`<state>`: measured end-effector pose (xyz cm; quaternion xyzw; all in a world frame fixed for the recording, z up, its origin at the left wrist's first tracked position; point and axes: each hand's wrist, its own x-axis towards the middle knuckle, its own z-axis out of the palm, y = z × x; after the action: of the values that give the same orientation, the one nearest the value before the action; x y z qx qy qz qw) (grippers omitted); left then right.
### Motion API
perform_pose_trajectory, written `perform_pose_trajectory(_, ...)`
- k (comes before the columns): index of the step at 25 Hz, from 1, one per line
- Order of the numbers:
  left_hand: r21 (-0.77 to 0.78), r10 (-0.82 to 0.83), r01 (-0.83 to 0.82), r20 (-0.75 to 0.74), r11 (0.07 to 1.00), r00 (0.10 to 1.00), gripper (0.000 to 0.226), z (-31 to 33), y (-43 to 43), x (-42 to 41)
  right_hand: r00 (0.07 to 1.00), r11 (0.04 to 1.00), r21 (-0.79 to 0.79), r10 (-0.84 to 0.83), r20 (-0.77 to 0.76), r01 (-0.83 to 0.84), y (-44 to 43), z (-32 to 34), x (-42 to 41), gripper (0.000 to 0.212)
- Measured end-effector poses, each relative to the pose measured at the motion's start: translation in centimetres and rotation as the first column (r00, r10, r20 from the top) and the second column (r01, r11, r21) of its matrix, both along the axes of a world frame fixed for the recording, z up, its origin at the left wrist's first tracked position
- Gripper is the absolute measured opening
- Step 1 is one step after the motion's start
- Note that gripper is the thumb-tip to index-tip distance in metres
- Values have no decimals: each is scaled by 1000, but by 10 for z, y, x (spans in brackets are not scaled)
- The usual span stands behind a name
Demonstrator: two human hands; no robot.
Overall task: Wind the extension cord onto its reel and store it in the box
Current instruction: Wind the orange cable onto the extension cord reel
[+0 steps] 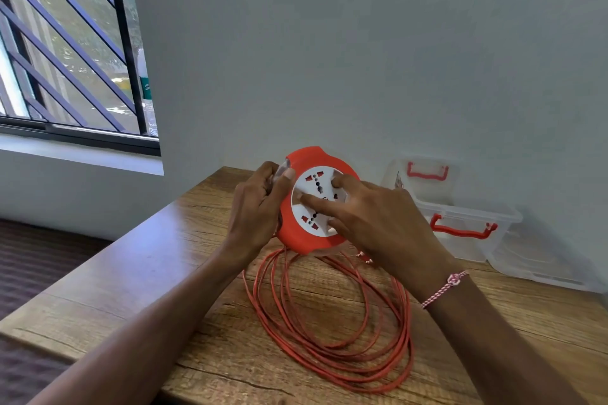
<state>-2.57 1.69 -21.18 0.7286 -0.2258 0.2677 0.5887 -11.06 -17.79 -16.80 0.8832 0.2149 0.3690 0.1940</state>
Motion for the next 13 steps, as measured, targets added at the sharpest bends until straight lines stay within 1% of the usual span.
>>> perform_pose_trajectory(2,9,3,-3,31,1000,1000,51,0,-2,-1,999,998,55,33,22,-34,0,3,-1,70)
perform_pose_trajectory(3,12,12,-13,51,1000,999,51,-1,-3,-2,999,993,114,17,30,-21,3,3,-2,67)
perform_pose_trajectory(4,13,18,-19,66,1000,998,51,-1,-5,-3,999,975,222,-14,31,7,7,2,-3,67)
perform_pose_trajectory(5,10,18,-19,73,1000,997,51,-1,-8,-4,999,928,371,-43,13,35,11,-1,-3,68)
perform_pose_trajectory(7,-5,6,-6,74,1000,997,51,-2,-11,-6,998,744,666,-32,-48,56,20,-6,-1,66)
perform_pose_trajectory(8,-8,3,-3,72,1000,997,51,-3,-12,-6,998,670,740,-4,-65,51,23,-7,0,64)
perform_pose_trajectory(9,-10,6,-6,68,1000,998,50,-3,-12,-6,998,666,745,20,-64,35,23,-7,0,63)
perform_pose_trajectory(10,-14,14,-14,62,1000,998,51,-3,-11,-7,998,714,700,40,-56,11,20,-5,-1,62)
perform_pose_trajectory(11,-20,30,-29,58,999,998,53,-3,-10,-6,997,787,617,57,-50,-14,15,-2,-1,59)
perform_pose_trajectory(13,-31,66,-65,56,997,996,56,-1,-6,-3,995,921,388,75,-68,-43,3,5,-1,54)
